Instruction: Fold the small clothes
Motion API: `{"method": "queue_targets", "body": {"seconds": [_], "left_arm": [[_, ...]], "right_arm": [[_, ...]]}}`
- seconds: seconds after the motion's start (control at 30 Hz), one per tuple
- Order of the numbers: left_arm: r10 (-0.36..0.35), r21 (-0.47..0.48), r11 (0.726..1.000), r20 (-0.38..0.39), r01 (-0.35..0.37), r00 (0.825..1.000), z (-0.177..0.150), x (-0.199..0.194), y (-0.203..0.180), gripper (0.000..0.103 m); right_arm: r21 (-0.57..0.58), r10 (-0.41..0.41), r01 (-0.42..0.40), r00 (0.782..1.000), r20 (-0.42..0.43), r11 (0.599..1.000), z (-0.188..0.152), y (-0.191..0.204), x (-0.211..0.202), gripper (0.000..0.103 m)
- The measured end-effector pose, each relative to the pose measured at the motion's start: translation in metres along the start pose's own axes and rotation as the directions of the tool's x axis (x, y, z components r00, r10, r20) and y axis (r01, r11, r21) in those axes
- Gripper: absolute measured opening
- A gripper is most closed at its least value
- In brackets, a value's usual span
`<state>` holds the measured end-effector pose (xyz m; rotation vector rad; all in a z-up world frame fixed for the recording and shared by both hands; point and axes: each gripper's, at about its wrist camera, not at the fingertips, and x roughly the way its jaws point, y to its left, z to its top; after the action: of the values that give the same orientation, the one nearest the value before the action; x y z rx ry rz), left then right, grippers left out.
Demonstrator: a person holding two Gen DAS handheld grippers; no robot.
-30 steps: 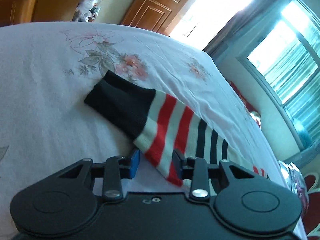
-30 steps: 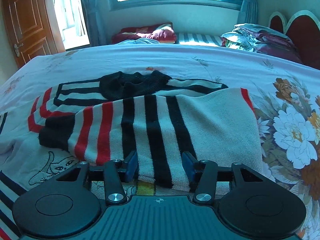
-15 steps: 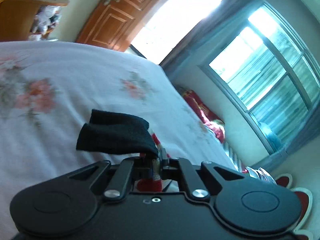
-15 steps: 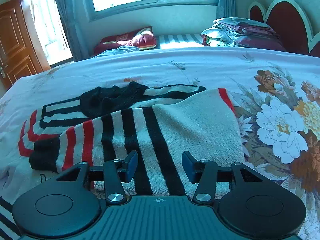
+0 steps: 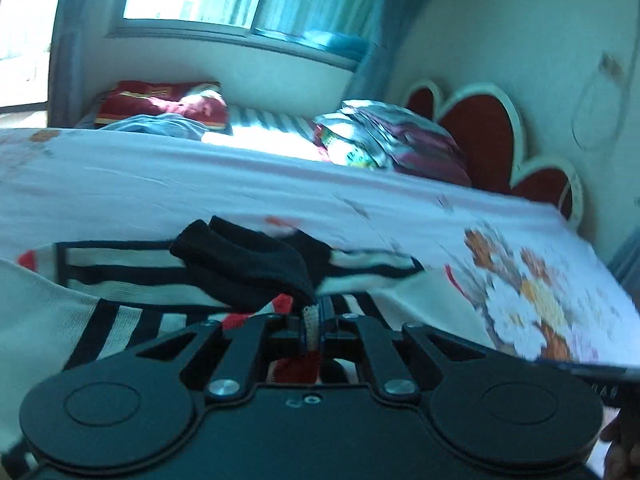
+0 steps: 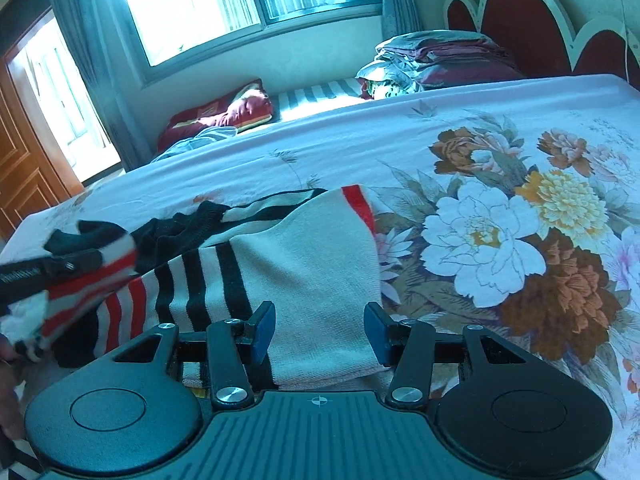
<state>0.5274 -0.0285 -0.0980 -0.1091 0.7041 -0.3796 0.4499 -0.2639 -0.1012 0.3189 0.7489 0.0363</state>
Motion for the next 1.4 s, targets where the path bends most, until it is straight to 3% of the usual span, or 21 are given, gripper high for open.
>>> {"method": "queue_targets", "body": {"seconds": [0.07, 0.1, 0.13, 0.17, 0.2, 0.27, 0.37, 0.53, 0.67, 0.8, 0.93, 1.0, 1.03, 1.07, 1.2, 1.27, 1.4], "left_arm": [[-0.011, 0.080, 0.997, -0.067, 0.017, 0.998, -0.014, 0.021, -0.026, 0.006], [-0.029, 0.099, 0.994, -0.106, 0.040, 0.994, -0.021, 0.032, -0.034, 0.011], [-0.056, 0.113, 0.991, -0.139, 0.072, 0.989, -0.030, 0.040, -0.040, 0.020], [-0.082, 0.128, 0.986, -0.159, 0.103, 0.984, -0.038, 0.047, -0.043, 0.039], [-0.091, 0.153, 0.982, -0.146, 0.113, 0.985, -0.044, 0.049, -0.046, 0.051], [-0.097, 0.180, 0.976, -0.127, 0.119, 0.987, -0.051, 0.042, -0.052, 0.058], [-0.075, 0.128, 0.988, -0.067, 0.083, 0.995, -0.047, 0.013, -0.037, 0.060], [0.080, 0.048, 0.996, 0.021, -0.081, 0.997, -0.043, -0.049, 0.028, 0.061], [0.225, 0.026, 0.974, 0.061, -0.227, 0.973, -0.056, -0.106, 0.084, 0.055], [0.351, 0.018, 0.936, -0.007, -0.351, 0.936, -0.077, -0.133, 0.121, 0.047], [0.355, 0.044, 0.934, -0.031, -0.353, 0.934, -0.076, -0.116, 0.134, 0.044], [0.354, 0.054, 0.935, -0.037, -0.352, 0.935, -0.071, -0.103, 0.138, 0.035], [0.343, 0.042, 0.939, -0.032, -0.341, 0.939, -0.068, -0.099, 0.141, 0.033], [0.346, 0.043, 0.938, -0.028, -0.345, 0.938, -0.065, -0.097, 0.142, 0.029], [0.316, -0.075, 0.946, -0.024, -0.317, 0.949, -0.069, -0.101, 0.163, 0.023], [0.304, -0.067, 0.950, -0.033, -0.305, 0.952, -0.075, -0.101, 0.167, 0.023], [0.285, -0.021, 0.958, -0.070, -0.287, 0.956, -0.077, -0.098, 0.169, 0.030]], "right_arm": [[0.030, 0.013, -0.013, 1.000, 0.001, 0.999, -0.001, -0.011, -0.006, 0.050], [0.048, 0.024, -0.024, 1.000, 0.001, 0.999, -0.002, -0.016, -0.009, 0.050], [0.066, 0.031, -0.031, 1.000, 0.003, 0.997, -0.003, -0.021, -0.011, 0.050], [0.087, 0.031, -0.032, 0.999, 0.008, 0.996, -0.004, -0.027, -0.013, 0.050], [0.103, 0.034, -0.035, 0.999, 0.013, 0.994, -0.004, -0.031, -0.016, 0.050], [0.134, 0.055, -0.057, 0.998, 0.017, 0.989, -0.005, -0.037, -0.019, 0.050], [0.140, 0.084, -0.085, 0.996, 0.014, 0.987, -0.003, -0.036, -0.020, 0.050], [0.153, 0.166, -0.161, 0.986, -0.020, 0.975, -0.002, -0.026, 0.000, 0.050], [0.150, 0.199, -0.187, 0.978, -0.068, 0.971, -0.001, -0.017, 0.027, 0.050], [0.173, 0.218, -0.198, 0.970, -0.109, 0.965, -0.001, -0.012, 0.052, 0.050], [0.126, 0.209, -0.193, 0.970, -0.125, 0.973, 0.004, -0.003, 0.062, 0.050], [0.090, 0.194, -0.183, 0.972, -0.136, 0.979, 0.007, 0.003, 0.063, 0.047], [0.062, 0.189, -0.181, 0.971, -0.146, 0.981, 0.008, 0.007, 0.064, 0.018], [0.038, 0.190, -0.186, 0.967, -0.169, 0.982, 0.008, 0.012, 0.066, 0.002], [-0.039, 0.200, -0.204, 0.975, -0.097, 0.978, 0.008, 0.029, 0.045, 0.000], [-0.073, 0.204, -0.207, 0.977, -0.057, 0.976, 0.007, 0.036, 0.029, 0.000], [-0.102, 0.100, -0.116, 0.983, -0.152, 0.988, -0.016, 0.036, 0.045, 0.000]]}}
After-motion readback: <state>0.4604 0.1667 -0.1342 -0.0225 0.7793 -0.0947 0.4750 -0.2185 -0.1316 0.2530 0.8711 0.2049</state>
